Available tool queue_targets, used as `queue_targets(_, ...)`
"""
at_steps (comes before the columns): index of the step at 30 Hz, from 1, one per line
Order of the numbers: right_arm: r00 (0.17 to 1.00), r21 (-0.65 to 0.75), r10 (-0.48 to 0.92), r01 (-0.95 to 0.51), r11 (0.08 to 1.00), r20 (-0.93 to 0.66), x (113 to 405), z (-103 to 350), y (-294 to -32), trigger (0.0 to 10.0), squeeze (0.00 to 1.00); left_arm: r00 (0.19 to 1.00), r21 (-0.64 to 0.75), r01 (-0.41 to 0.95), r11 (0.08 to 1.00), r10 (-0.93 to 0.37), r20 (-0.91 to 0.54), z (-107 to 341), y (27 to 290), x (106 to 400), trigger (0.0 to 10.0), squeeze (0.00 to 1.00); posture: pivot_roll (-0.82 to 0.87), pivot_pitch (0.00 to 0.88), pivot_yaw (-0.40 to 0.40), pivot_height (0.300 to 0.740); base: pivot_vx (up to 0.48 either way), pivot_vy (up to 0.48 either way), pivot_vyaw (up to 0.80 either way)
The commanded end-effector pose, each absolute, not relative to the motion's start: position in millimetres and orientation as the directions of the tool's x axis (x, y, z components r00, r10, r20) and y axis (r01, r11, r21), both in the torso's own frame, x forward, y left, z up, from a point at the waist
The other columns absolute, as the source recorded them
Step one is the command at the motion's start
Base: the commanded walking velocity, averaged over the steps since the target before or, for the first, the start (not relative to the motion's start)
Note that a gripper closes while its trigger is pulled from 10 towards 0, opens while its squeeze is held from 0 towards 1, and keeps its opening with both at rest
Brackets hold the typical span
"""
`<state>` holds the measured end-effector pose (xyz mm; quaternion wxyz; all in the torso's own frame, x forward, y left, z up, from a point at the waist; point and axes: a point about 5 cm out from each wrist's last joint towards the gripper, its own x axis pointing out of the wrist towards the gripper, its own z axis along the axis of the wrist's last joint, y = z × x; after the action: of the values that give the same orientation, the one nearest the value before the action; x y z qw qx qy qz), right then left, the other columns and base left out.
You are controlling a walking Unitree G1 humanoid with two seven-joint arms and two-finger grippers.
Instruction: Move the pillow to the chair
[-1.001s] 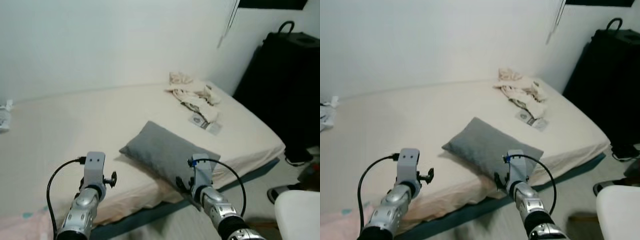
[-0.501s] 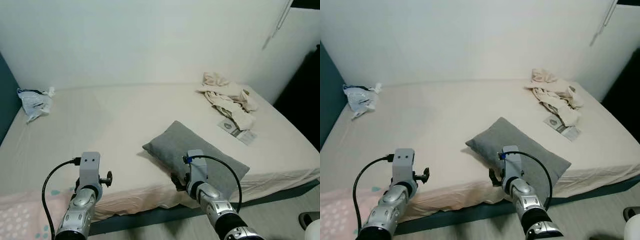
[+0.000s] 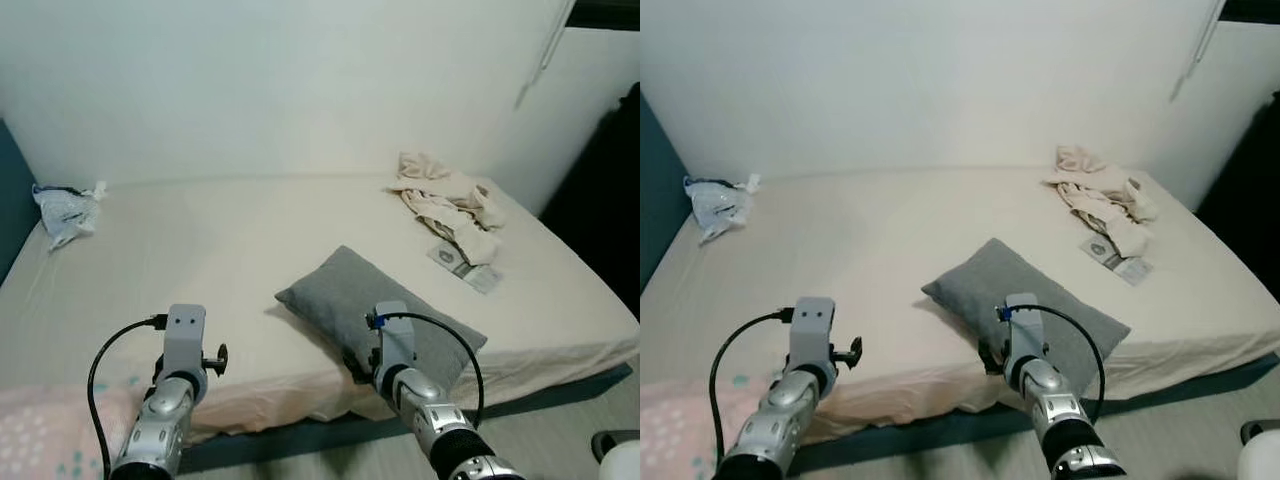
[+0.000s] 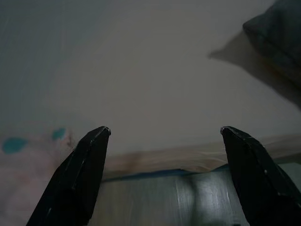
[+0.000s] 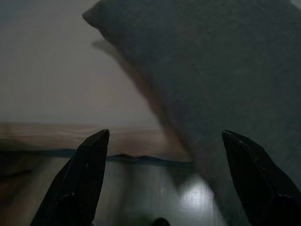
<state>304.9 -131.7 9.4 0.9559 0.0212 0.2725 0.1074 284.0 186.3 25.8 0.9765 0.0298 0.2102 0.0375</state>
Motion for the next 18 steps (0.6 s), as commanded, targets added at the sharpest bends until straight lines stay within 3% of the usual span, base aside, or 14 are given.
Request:
queue_targets(1, 0.829, 0.099, 0.187, -0.158, 0.982, -0.527, 302.4, 6.8, -141.6, 10.0, 0.00, 0.909, 0.094, -0.031, 0.995, 0.067, -0.411, 26.1, 180.8, 284.8, 10.0, 0.00, -0.03, 0.058, -0.068, 0.740, 0.000, -0.480, 0.00)
queue_targets(11, 0.830, 0.103, 0.181, -0.150, 0.983, -0.527, 299.6, 5.4, -145.6, 10.0, 0.00, 0.909, 0.098, -0.042, 0.994, 0.079, -0.410, 26.3, 179.7, 282.9, 10.0, 0.00, -0.04, 0.087, -0.071, 0.740, 0.000, -0.480, 0.00)
queue_targets(12, 0.831, 0.103, 0.182, -0.150, 0.983, -0.525, 299.5, 5.9, -146.4, 10.0, 0.00, 0.914, 0.156, -0.018, 0.988, 0.079, -0.397, 27.8, 179.9, 283.4, 10.0, 0.00, -0.04, 0.091, -0.072, 0.740, 0.000, 0.000, 0.00)
queue_targets(18, 0.837, 0.114, 0.165, -0.123, 0.986, -0.521, 299.9, 7.0, -151.0, 10.0, 0.00, 0.914, 0.121, -0.017, 0.993, 0.064, -0.401, 28.9, 175.6, 284.6, 10.0, 0.00, -0.04, 0.103, -0.073, 0.740, 0.000, 0.080, 0.00)
